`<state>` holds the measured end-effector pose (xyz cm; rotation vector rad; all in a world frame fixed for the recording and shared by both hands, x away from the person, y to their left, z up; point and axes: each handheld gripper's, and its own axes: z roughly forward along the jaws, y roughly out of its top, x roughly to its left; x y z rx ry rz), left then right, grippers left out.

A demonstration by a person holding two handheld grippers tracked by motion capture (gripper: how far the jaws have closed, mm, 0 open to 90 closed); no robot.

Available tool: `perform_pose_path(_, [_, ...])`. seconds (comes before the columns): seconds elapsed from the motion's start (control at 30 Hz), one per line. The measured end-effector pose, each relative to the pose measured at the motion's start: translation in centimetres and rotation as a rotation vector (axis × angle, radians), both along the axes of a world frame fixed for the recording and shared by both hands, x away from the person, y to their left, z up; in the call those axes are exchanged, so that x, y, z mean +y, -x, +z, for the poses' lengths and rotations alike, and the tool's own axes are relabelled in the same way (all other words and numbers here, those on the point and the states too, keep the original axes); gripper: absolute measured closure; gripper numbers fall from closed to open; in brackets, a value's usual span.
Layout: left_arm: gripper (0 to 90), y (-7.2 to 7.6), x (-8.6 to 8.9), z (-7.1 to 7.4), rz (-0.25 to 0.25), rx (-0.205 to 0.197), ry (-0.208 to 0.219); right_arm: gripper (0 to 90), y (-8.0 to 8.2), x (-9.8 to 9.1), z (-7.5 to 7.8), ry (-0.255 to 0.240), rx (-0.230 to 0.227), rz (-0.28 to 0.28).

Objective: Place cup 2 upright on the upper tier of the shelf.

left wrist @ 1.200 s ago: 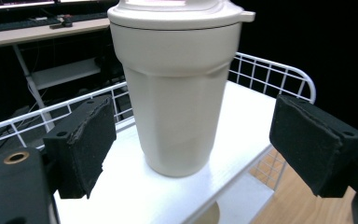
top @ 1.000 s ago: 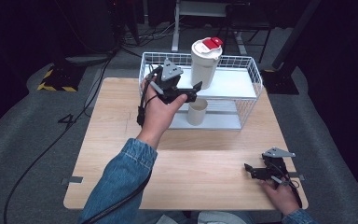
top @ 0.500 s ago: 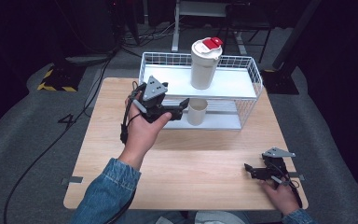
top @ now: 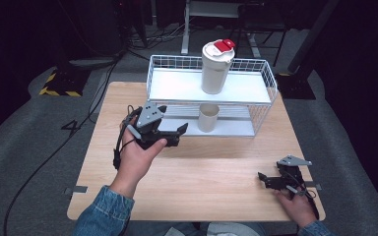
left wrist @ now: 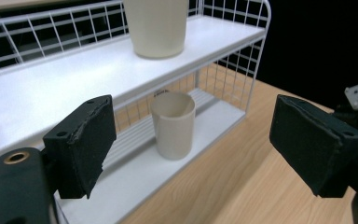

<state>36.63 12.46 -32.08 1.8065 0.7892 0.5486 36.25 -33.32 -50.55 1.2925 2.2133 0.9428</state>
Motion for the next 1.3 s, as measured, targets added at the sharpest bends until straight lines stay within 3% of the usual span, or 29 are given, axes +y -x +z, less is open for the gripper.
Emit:
perform_pose_path(0.1, [15.3, 0.4, 0.7, -1.2, -0.008, 0.029, -0.035, 7.0, 0.0, 0.0, 0.0, -0.001, 0.0, 0.0])
perform_pose_path(0.23, [15.3, 1.1, 1.3, -2.3, -0.019, 0.032, -0.079, 7.0, 0.0, 0.0, 0.0, -0.001, 0.0, -0.001])
perform_pose_path(0.47, [15.3, 1.9, 2.4, -4.2, -0.013, 0.061, -0.1, 6.9, 0.0, 0.0, 0.0, 0.0, 0.001, -0.001])
perform_pose_path(0.67, [15.3, 2.4, 3.7, -6.5, 0.008, 0.119, -0.12, 7.0, 0.0, 0.0, 0.0, 0.0, 0.0, 0.0])
perform_pose_path(0.7, [15.4, 2.6, 4.0, -7.4, 0.007, 0.146, -0.144, 6.9, 0.0, 0.0, 0.0, 0.0, 0.0, 0.0])
perform_pose_path(0.83, [15.5, 3.0, 4.6, -9.0, 0.008, 0.19, -0.174, 7.0, 0.0, 0.0, 0.0, -0.001, 0.0, 0.0])
perform_pose_path(1.07, [15.5, 3.5, 5.4, -10.6, 0.038, 0.196, -0.171, 7.0, 0.0, 0.0, 0.0, 0.0, 0.0, 0.0])
perform_pose_path(1.3, [15.5, 3.9, 5.7, -12.7, 0.048, 0.229, -0.175, 6.9, 0.0, 0.0, 0.0, 0.0, 0.0, 0.0])
